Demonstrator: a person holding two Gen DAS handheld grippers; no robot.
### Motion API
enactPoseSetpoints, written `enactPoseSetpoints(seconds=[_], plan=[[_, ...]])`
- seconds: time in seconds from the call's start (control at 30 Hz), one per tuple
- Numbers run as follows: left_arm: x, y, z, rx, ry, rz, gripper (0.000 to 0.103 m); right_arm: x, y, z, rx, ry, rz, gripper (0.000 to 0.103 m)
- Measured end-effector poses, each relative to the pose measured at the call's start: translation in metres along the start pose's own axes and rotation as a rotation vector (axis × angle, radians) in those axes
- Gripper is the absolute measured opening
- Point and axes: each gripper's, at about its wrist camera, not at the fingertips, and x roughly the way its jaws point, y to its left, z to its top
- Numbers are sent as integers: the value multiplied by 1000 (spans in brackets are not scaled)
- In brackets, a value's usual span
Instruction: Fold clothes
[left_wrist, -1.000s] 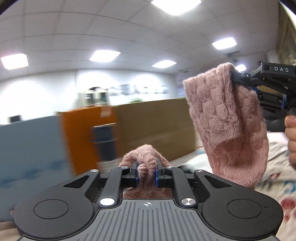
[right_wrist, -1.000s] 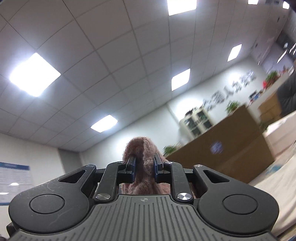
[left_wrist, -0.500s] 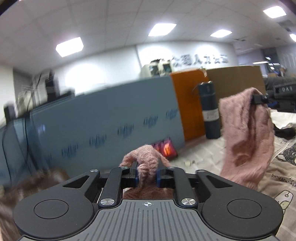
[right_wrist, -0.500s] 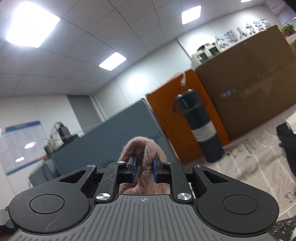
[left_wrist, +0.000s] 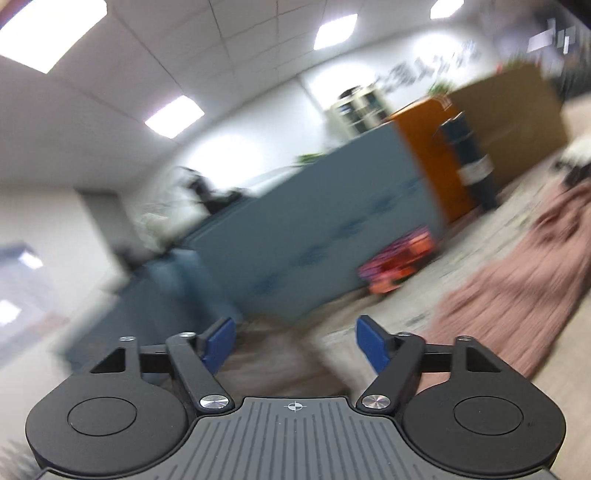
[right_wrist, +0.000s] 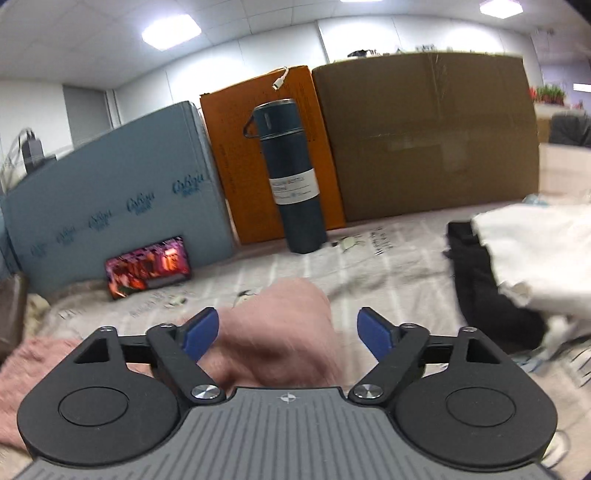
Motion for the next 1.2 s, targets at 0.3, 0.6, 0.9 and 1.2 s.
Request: enactPoseSetpoints(seconds=[0.3,0.6,0.9,1.2], plan=[[-79,112,7,295,217,696,94,-3,22,-5,-271,18,28,99],[-49,111,-18,-102,101,338,102,0,30,-3,-312,24,100,99],[66,15,-37,-430,63,-380,102,-2,49,-10,-466,66,173,99],[160,-59,-46,-576,190,-827,101,1,61,-21,-658,100,240,100]])
